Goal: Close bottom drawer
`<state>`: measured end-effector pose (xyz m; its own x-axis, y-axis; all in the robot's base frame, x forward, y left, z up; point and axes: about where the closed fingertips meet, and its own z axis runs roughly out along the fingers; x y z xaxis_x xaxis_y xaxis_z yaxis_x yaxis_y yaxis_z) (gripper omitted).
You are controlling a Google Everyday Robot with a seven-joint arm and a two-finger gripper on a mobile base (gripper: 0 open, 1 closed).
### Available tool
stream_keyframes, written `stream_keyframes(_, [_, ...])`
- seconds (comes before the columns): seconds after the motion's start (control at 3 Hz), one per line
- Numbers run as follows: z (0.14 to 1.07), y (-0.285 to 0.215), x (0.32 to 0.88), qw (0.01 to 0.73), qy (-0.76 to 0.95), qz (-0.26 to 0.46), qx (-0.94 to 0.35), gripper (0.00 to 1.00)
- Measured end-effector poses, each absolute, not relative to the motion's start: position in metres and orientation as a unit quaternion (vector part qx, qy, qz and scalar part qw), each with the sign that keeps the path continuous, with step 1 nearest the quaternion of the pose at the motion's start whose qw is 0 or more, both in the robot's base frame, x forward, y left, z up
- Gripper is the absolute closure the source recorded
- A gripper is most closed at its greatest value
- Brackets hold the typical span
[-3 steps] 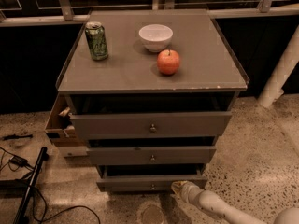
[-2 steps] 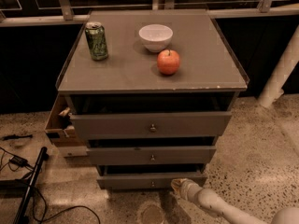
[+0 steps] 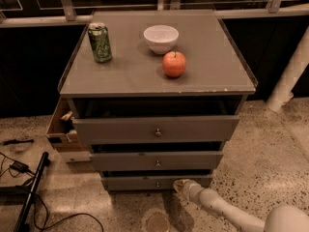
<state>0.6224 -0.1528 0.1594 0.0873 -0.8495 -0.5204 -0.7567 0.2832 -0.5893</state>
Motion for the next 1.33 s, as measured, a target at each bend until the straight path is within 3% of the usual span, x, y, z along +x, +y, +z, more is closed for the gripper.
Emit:
stream_keyframes(0.67, [0.166,-0.153,0.598,0.414,0.678,-0.026,-0.607,1.00])
stream_keyframes(1.33, [0.193,-0.172,0.495,0.305,0.728,0.098,-0.606,1.00])
